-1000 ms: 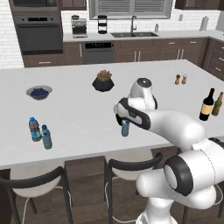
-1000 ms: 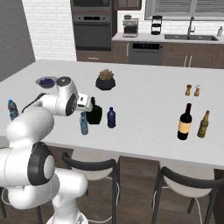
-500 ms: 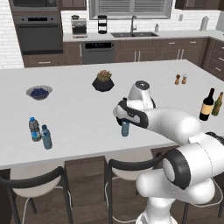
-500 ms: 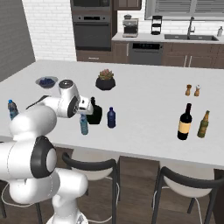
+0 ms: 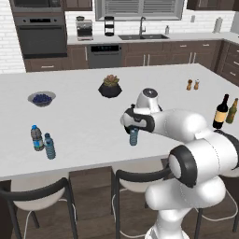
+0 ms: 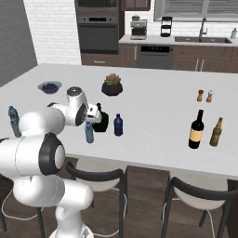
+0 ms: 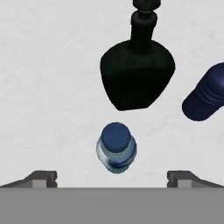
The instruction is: Move the plastic bottles in the middle to the plastics group, and the glass bottles in the middle to the glass group.
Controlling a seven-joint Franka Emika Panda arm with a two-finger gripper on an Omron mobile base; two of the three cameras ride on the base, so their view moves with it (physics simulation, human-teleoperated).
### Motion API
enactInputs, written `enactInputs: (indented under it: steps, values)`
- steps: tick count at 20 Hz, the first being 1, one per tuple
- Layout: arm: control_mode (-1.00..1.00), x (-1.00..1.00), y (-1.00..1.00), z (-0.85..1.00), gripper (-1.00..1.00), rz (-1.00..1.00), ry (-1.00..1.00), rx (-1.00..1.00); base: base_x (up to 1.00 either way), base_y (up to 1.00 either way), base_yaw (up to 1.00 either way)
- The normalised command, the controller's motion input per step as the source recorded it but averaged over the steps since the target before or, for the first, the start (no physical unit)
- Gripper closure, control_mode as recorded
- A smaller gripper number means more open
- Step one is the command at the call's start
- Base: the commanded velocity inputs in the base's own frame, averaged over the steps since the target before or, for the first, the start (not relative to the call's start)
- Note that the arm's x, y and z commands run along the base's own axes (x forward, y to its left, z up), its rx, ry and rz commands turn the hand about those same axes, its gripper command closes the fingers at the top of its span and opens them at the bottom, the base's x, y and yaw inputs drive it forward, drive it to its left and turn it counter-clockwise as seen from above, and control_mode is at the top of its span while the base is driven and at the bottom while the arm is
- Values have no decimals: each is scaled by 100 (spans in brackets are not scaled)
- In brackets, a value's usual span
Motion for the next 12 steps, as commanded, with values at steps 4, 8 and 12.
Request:
enactInputs:
  steps: [4, 8, 12]
  values:
    - [-100, 14, -2, -16, -100, 0, 1, 0, 0, 0, 0]
    - [-100, 13, 0, -24, -100, 0, 4, -1, 0, 0, 0]
    - [-100, 19, 0, -11, -100, 0, 3, -1, 0, 0, 0]
